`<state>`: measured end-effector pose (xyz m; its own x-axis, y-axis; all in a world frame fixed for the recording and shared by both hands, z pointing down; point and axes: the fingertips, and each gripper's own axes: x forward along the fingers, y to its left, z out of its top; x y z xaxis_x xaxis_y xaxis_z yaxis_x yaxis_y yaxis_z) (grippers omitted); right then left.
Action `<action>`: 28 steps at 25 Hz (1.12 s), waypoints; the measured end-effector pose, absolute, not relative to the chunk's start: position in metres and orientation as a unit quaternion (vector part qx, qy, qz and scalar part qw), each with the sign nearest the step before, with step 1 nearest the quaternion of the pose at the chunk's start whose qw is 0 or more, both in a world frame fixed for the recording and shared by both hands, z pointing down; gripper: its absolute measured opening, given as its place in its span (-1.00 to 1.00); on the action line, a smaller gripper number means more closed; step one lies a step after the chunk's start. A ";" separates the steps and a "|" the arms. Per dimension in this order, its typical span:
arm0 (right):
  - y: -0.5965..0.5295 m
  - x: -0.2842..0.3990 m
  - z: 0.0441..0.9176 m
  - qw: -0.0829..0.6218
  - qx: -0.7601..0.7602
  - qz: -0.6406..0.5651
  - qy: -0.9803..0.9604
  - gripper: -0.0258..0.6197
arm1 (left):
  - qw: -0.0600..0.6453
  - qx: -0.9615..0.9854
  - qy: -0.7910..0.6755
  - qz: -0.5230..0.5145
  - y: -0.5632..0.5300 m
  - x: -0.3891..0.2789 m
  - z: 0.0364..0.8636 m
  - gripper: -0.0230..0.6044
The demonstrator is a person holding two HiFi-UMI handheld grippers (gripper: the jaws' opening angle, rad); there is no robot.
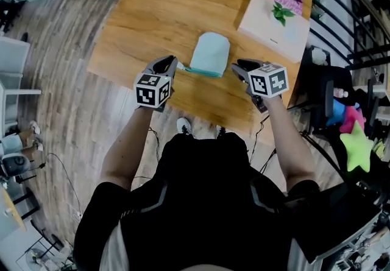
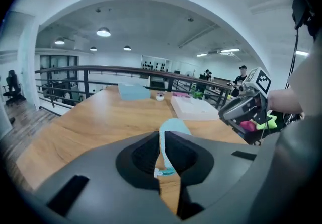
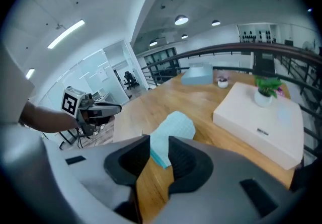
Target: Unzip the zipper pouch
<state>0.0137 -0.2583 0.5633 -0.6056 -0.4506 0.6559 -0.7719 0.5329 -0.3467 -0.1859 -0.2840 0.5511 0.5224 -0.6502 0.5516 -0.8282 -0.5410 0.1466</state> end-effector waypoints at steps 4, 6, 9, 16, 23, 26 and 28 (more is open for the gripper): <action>-0.259 0.025 0.497 0.218 0.388 0.264 -0.856 -0.54 | 0.164 0.865 -0.444 0.168 -0.282 -0.186 0.488 -0.82; -0.258 0.030 0.465 0.197 0.398 0.238 -0.864 -0.54 | 0.142 0.875 -0.441 0.141 -0.280 -0.183 0.456 -0.82; -0.252 0.037 0.420 0.169 0.411 0.200 -0.874 -0.55 | 0.099 0.888 -0.434 0.111 -0.273 -0.175 0.409 -0.82; -0.236 0.050 0.328 0.109 0.442 0.120 -0.882 -0.59 | 0.040 0.894 -0.442 0.052 -0.255 -0.169 0.319 -0.82; -0.225 0.070 0.267 0.042 0.477 0.067 -0.876 -0.79 | 0.016 0.891 -0.454 0.013 -0.243 -0.170 0.263 -0.82; -0.223 0.076 0.253 0.026 0.489 0.055 -0.870 -0.84 | 0.016 0.887 -0.461 -0.003 -0.239 -0.174 0.249 -0.83; -0.223 0.078 0.249 0.020 0.496 0.055 -0.867 -0.89 | 0.025 0.888 -0.460 -0.006 -0.239 -0.174 0.246 -0.83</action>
